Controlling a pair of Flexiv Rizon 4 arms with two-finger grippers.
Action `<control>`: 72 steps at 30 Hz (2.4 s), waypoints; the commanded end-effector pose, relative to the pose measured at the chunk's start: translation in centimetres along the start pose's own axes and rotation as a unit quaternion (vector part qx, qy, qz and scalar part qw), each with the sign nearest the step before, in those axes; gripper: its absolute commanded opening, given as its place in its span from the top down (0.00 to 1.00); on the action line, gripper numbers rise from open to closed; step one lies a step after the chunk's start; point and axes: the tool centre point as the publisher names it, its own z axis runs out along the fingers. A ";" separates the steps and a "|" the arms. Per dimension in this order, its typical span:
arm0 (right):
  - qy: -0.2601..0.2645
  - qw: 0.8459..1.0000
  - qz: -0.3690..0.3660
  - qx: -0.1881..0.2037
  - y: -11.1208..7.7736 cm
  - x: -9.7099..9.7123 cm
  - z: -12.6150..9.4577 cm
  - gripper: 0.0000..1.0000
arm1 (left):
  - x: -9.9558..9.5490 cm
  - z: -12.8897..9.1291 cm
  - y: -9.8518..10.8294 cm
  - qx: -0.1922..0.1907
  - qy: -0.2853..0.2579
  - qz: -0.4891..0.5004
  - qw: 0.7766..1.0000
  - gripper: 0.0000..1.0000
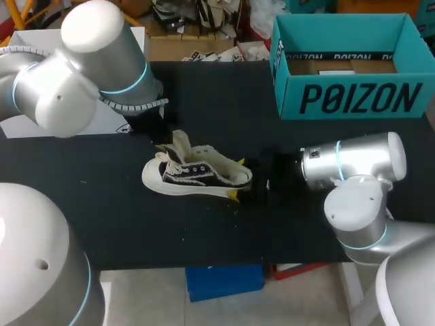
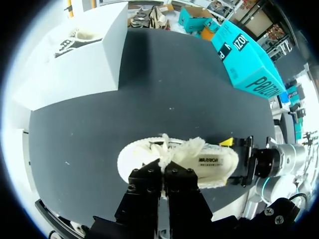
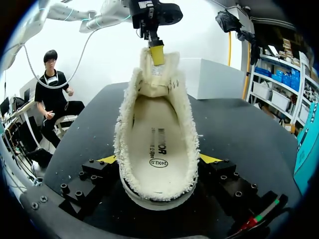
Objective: Take the shoe out of the shoebox, open the shoe tongue, remove and reinsert the insole, then place the shoe into the shoebox
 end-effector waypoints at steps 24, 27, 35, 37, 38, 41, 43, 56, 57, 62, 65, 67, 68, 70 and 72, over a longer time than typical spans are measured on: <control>-0.001 1.000 0.001 0.001 -0.2 0.1 0.3 1.00 | -1.8 1.1 0.5 0.010 -0.004 0.041 0.999 0.00; -0.001 1.000 0.001 0.001 -0.2 0.1 0.3 1.00 | -1.3 0.2 0.2 0.010 0.014 0.066 0.998 0.00; -0.001 1.000 0.001 0.001 -0.2 0.1 0.3 1.00 | 0.6 -2.3 -1.1 0.012 0.053 0.230 0.972 0.00; -0.001 1.000 0.001 0.001 -0.2 0.1 0.3 1.00 | 1.3 -2.7 -1.3 -0.001 0.065 0.294 0.953 0.00; -0.001 1.000 0.001 0.001 -0.2 0.1 0.3 1.00 | 1.8 -2.7 -1.5 -0.012 0.071 0.327 0.942 0.16; -0.001 1.000 0.001 0.001 -0.2 0.1 0.3 1.00 | 3.3 -2.4 -2.2 -0.045 0.090 0.407 0.908 1.00; -0.001 1.000 0.001 0.001 -0.2 0.1 0.3 1.00 | 4.3 -2.1 -2.4 -0.071 0.108 0.461 0.878 1.00; -0.001 1.000 0.001 0.001 -0.2 0.1 0.3 1.00 | 9.9 -0.2 -4.0 -0.191 0.173 0.611 0.749 1.00; -0.001 1.000 0.001 0.001 -0.2 0.1 0.3 1.00 | 9.9 -0.2 -4.0 -0.191 0.173 0.611 0.749 1.00; -0.001 1.000 0.001 0.001 -0.2 0.1 0.3 1.00 | 9.9 -0.2 -4.0 -0.191 0.173 0.611 0.749 1.00; -0.001 1.000 0.001 0.001 -0.2 0.1 0.3 1.00 | 9.9 -0.2 -4.0 -0.191 0.173 0.611 0.749 1.00; -0.001 1.000 0.001 0.001 -0.2 0.1 0.3 1.00 | 9.9 -0.2 -4.0 -0.191 0.173 0.611 0.749 1.00; -0.001 1.000 0.001 0.001 -0.2 0.1 0.3 1.00 | 9.9 -0.2 -4.0 -0.191 0.173 0.611 0.749 1.00; -0.001 1.000 0.001 0.001 -0.2 0.1 0.3 1.00 | 9.9 -0.5 -3.6 -0.181 0.149 0.641 0.731 1.00; -0.001 1.000 0.001 0.001 -0.2 0.1 0.3 1.00 | 9.7 -1.0 -3.4 -0.178 0.136 0.658 0.719 1.00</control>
